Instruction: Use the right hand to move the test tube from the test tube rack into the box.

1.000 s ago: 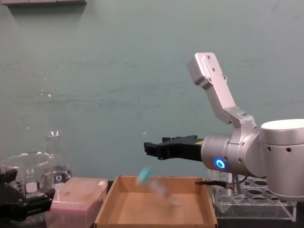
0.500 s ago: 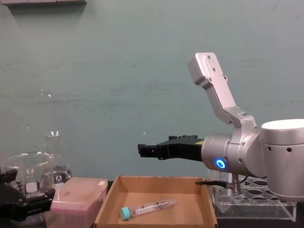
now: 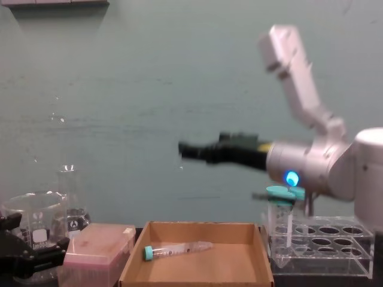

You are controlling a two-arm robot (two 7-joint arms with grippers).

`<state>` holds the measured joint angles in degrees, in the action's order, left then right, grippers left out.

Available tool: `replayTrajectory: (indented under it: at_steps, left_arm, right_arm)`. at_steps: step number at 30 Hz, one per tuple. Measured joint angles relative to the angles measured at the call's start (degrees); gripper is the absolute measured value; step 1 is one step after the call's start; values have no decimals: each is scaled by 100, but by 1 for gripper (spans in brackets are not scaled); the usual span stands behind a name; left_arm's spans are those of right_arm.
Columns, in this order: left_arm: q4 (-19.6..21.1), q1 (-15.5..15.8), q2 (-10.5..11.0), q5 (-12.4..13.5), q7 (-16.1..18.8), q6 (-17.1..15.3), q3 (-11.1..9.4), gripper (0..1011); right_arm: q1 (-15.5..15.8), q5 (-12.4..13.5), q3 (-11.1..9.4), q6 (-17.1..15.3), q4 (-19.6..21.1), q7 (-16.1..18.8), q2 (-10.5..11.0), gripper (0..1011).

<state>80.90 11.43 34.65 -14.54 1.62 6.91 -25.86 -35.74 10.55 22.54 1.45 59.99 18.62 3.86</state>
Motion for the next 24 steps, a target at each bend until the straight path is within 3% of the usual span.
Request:
replayTrajectory:
  at_steps: [4,10,18,24]
  left_arm:
    - [0,0,0,0,0,0,0,1000]
    - [0,0,0,0,0,0,0,1000]
    - [0,0,0,0,0,0,0,1000]
    - [0,0,0,0,0,0,0,1000]
  right_arm:
    - [249,10,-273,135,671,-320,144,1002]
    - [621,-142,-705,179,1211,-926,288,1002]
    - [1215,-366,-1388,-144,1433,-1829,421,1002]
    - [1505,-431,-1668,-446,1371,-2091,447,1002]
